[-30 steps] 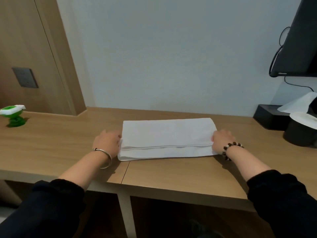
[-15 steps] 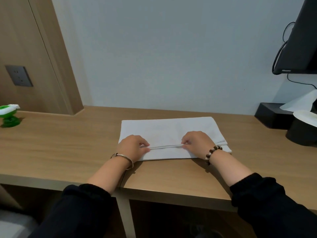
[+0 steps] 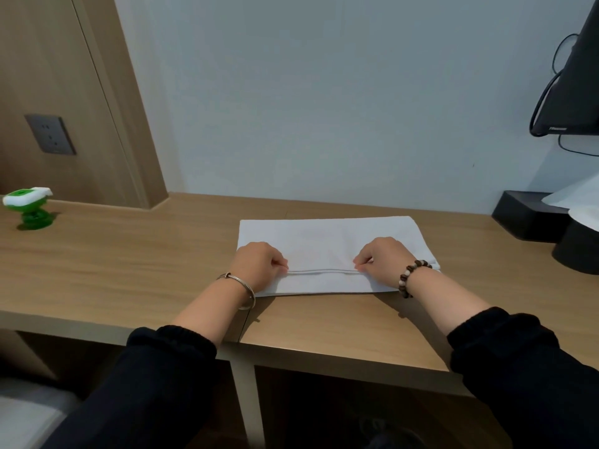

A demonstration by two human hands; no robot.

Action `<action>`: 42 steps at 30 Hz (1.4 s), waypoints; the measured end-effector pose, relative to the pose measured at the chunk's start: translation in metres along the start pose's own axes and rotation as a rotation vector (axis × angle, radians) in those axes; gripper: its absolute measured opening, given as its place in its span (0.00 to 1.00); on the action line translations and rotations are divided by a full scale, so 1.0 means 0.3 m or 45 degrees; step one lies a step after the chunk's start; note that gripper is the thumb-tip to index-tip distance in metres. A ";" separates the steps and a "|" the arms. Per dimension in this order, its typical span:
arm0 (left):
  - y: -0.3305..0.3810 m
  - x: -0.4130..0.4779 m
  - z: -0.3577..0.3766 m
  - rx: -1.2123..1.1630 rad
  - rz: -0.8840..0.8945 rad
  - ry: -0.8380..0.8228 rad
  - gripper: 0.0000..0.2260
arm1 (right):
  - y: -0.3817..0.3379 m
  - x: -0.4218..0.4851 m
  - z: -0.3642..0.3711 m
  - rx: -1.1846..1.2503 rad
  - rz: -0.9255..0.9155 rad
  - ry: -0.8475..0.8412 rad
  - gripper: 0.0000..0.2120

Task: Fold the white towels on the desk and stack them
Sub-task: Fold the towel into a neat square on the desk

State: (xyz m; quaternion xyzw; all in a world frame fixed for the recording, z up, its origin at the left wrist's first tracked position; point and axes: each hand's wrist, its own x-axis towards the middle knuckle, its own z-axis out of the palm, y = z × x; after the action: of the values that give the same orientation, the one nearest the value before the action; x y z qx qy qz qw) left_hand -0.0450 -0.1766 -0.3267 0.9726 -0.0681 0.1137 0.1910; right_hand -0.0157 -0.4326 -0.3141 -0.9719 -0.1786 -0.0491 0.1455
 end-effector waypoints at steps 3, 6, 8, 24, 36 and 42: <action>-0.004 0.004 0.003 -0.018 -0.025 -0.014 0.07 | -0.022 -0.004 -0.004 -0.196 -0.074 -0.041 0.10; -0.003 0.008 0.003 -0.030 -0.045 -0.031 0.07 | -0.030 -0.012 -0.007 -0.298 -0.114 -0.076 0.12; 0.003 0.006 0.005 -0.002 -0.026 -0.025 0.07 | -0.029 -0.013 -0.010 -0.283 -0.103 -0.082 0.11; -0.010 -0.079 0.033 0.324 0.295 0.163 0.07 | -0.064 -0.022 -0.017 -0.532 -0.179 -0.106 0.10; 0.010 -0.052 -0.007 0.550 0.332 -0.024 0.04 | 0.056 -0.113 0.019 -0.506 -0.216 0.095 0.14; 0.093 -0.010 0.031 0.416 0.303 -0.147 0.16 | 0.028 -0.107 0.062 -0.528 -0.223 0.140 0.13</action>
State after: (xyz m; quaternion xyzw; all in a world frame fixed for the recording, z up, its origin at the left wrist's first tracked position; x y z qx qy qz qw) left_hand -0.0509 -0.2056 -0.3260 0.9806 -0.1741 0.0892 0.0118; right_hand -0.0419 -0.4451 -0.3387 -0.9576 -0.2403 -0.1500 -0.0527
